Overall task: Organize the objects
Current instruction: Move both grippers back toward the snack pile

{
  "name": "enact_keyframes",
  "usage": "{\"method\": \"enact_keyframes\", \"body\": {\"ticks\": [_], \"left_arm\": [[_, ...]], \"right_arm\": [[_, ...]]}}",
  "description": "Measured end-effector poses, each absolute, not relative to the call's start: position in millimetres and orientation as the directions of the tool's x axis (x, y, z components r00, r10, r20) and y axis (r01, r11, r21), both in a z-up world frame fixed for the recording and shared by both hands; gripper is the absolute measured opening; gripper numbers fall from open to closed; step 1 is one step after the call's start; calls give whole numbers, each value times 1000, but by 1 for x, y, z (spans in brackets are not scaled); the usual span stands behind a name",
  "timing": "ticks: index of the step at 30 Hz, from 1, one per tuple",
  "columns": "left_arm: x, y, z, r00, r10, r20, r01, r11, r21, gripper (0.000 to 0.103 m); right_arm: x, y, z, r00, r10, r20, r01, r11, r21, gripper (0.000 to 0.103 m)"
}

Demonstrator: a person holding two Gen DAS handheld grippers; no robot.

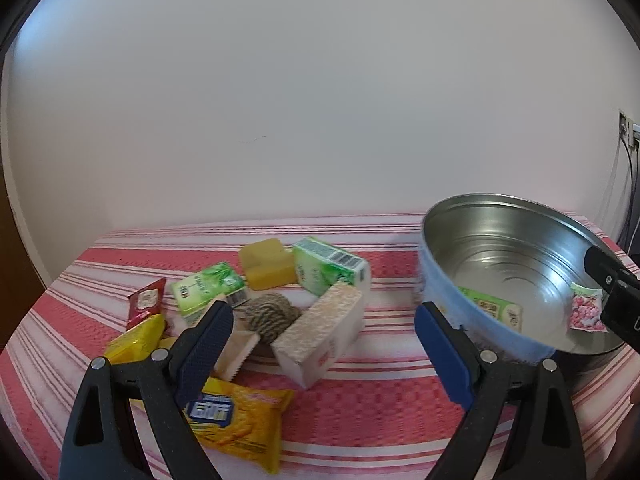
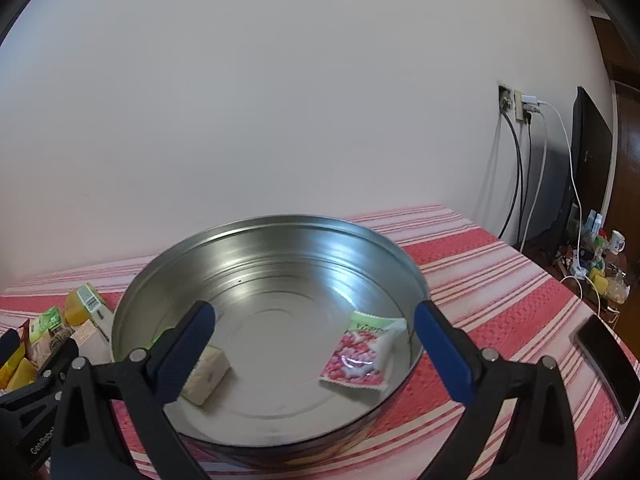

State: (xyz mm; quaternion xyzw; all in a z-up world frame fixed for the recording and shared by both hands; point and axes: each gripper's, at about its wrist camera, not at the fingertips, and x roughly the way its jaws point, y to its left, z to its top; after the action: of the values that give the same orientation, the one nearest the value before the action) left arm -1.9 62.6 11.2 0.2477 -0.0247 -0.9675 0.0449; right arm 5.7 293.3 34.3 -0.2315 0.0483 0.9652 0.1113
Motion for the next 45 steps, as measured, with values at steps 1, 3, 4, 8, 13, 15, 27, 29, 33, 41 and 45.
{"method": "enact_keyframes", "body": {"ticks": [1, 3, 4, 8, 13, 15, 27, 29, 33, 41, 45], "left_arm": [[-1, 59, 11, -873, -103, -477, 79, -994, 70, 94], [-1, 53, 11, -872, -106, -478, 84, -994, 67, 94], [-1, 50, 11, -871, -107, -479, 86, -994, 64, 94], [1, 36, 11, -870, -115, -480, 97, -993, 62, 94], [5, 11, 13, -870, -131, -476, 113, -991, 65, 94], [7, -3, 13, -867, -151, -474, 131, -989, 75, 94], [27, -102, 8, -808, -313, -499, 298, -948, 111, 94], [32, -117, 6, -797, -343, -497, 327, -937, 122, 94], [39, -143, 4, -773, -372, -513, 367, -923, 116, 94], [49, -168, 0, -752, -383, -537, 376, -918, 127, 94], [52, -178, 0, -750, -371, -547, 364, -923, 126, 94]], "right_arm": [[6, 290, 35, -868, 195, -457, -238, -971, 37, 101], [6, 285, 35, -869, 201, -452, -239, -971, 28, 101], [7, 282, 36, -870, 200, -451, -237, -971, 27, 101], [7, 271, 36, -872, 188, -452, -225, -974, 27, 101], [6, 252, 38, -876, 160, -454, -197, -980, 35, 101], [8, 246, 38, -878, 142, -457, -183, -982, 46, 101], [14, 165, 31, -858, -9, -514, -5, -1000, 26, 100], [15, 153, 30, -851, -33, -524, 27, -999, 20, 99], [15, 122, 24, -822, -99, -560, 103, -994, 25, 99], [6, 57, -1, -705, -193, -683, 232, -972, 36, 94], [-6, 43, -14, -636, -192, -747, 223, -973, 59, 89]]}}
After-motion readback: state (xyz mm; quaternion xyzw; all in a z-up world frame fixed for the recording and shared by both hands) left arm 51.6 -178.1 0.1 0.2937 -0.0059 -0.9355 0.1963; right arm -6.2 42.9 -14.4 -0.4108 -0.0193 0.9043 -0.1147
